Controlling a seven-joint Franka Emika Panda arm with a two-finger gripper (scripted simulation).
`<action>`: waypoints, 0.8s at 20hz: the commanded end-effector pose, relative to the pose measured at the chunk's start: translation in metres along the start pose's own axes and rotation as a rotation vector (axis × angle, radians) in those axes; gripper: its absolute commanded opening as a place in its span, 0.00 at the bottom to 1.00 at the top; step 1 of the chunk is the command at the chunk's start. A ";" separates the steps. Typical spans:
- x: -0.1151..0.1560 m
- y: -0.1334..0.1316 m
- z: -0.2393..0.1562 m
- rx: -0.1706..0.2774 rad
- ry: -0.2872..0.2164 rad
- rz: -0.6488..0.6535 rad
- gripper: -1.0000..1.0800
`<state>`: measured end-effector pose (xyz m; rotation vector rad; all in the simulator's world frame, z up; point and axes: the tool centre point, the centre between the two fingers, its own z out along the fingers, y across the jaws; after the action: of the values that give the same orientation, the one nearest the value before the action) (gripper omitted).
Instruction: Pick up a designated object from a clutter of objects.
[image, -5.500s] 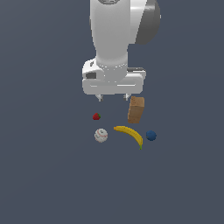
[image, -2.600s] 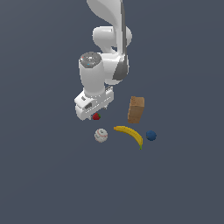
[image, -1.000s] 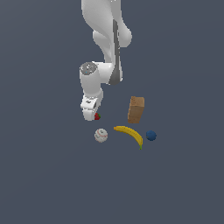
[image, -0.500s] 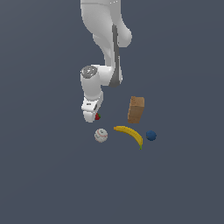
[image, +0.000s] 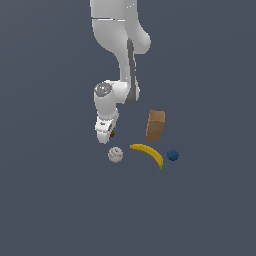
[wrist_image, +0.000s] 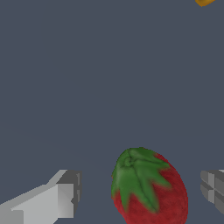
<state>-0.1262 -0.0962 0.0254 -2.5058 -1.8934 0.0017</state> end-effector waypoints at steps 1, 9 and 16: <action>0.000 0.001 0.003 -0.001 0.000 0.000 0.96; 0.000 0.001 0.003 -0.001 0.000 0.000 0.00; 0.000 0.001 0.001 -0.002 0.000 0.000 0.00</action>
<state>-0.1254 -0.0962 0.0237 -2.5066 -1.8947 0.0003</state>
